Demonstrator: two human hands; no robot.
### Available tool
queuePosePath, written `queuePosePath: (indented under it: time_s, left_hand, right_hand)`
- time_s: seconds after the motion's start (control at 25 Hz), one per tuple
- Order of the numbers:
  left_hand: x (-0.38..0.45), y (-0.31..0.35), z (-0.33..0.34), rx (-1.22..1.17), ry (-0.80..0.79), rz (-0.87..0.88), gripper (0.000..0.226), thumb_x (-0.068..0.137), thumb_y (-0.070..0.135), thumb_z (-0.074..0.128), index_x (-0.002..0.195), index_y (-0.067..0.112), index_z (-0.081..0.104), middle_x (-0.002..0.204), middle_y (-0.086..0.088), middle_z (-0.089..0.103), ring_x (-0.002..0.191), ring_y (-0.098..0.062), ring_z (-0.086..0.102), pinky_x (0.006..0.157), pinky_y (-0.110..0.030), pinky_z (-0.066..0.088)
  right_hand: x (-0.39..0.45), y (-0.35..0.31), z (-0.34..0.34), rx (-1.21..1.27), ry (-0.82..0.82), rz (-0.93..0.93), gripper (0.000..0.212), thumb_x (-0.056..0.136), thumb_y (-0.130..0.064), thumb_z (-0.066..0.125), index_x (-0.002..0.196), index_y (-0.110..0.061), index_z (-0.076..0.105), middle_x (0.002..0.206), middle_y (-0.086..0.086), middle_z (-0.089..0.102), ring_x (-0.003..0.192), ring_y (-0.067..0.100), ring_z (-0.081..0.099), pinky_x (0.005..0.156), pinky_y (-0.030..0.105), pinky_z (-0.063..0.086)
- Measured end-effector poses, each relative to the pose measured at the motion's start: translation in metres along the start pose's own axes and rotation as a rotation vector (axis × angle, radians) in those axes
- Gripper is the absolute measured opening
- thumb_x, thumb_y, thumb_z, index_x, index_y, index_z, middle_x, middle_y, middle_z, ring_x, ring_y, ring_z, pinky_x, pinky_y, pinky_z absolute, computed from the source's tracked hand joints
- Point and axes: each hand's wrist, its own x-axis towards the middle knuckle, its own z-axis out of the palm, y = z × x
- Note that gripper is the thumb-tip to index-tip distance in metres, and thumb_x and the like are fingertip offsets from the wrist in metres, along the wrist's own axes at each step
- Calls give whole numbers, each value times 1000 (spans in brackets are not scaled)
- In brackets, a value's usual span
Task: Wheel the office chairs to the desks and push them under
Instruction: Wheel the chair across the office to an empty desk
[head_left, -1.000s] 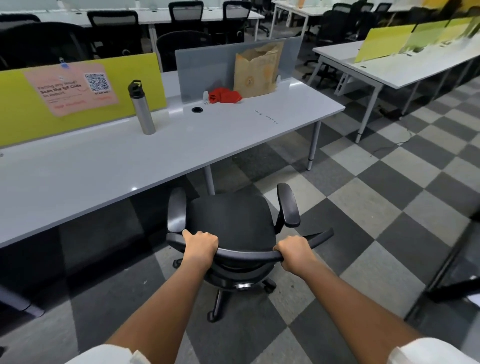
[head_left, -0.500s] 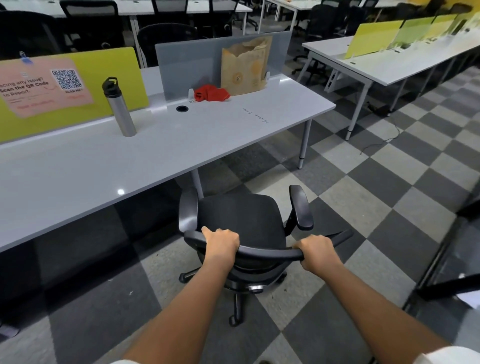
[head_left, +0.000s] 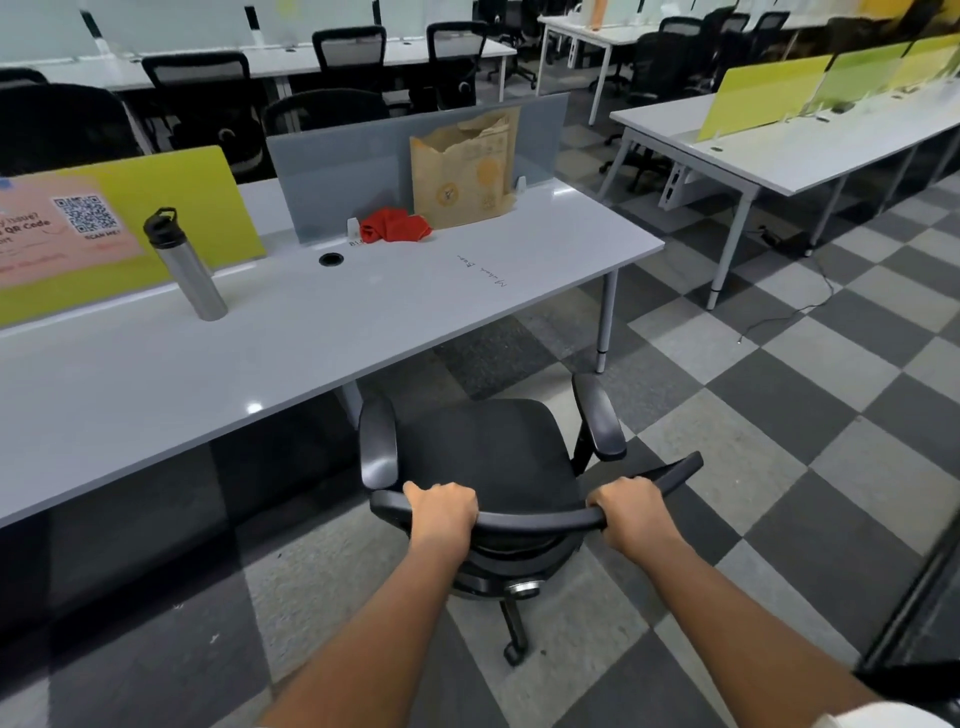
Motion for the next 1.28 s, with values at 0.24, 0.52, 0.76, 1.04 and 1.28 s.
queuePosePath:
  time_s: [0.24,0.52,0.76,1.04,1.28]
  left_hand:
    - [73,30,-35,19,5,-44,43,92,5,53,122,31,68,117,4,70,113,-22,63,107,-49,29]
    - [159,66,-68,3,15,-81,48,84,6,58,117,38,68,108,6,69,106,-22,64,100,-47,35]
    - [249,88,-98,-9,46,-111,42,81,8,59,109,38,70,105,7,71,104,-20,65,94,-45,35]
    - [350,101,-138,-15,22,-145,47,85,14,60,120,44,65,113,9,68,111,-18,63,99,-47,34]
    - [418,101,-170,-46,21,-215,49,84,14,61,120,48,64,114,15,66,111,-13,60,100,-42,31]
  right_hand:
    - [72,57,-16,-2,26,-39,25,85,-15,63,105,-28,71,105,-3,70,108,24,64,97,39,36]
    - [164,121,-28,22,10,-18,30,82,-20,69,109,-33,71,100,-7,70,105,19,64,95,40,35]
    - [248,172,-46,45,16,-13,31,84,-12,65,105,-33,73,98,-7,69,102,22,62,98,40,33]
    - [349,220,-73,5,17,-68,28,86,-5,64,101,-28,71,100,-4,68,104,24,61,103,43,32]
    - [435,246,-97,-3,56,-138,28,85,-7,65,102,-30,70,99,-5,68,103,23,62,104,45,32]
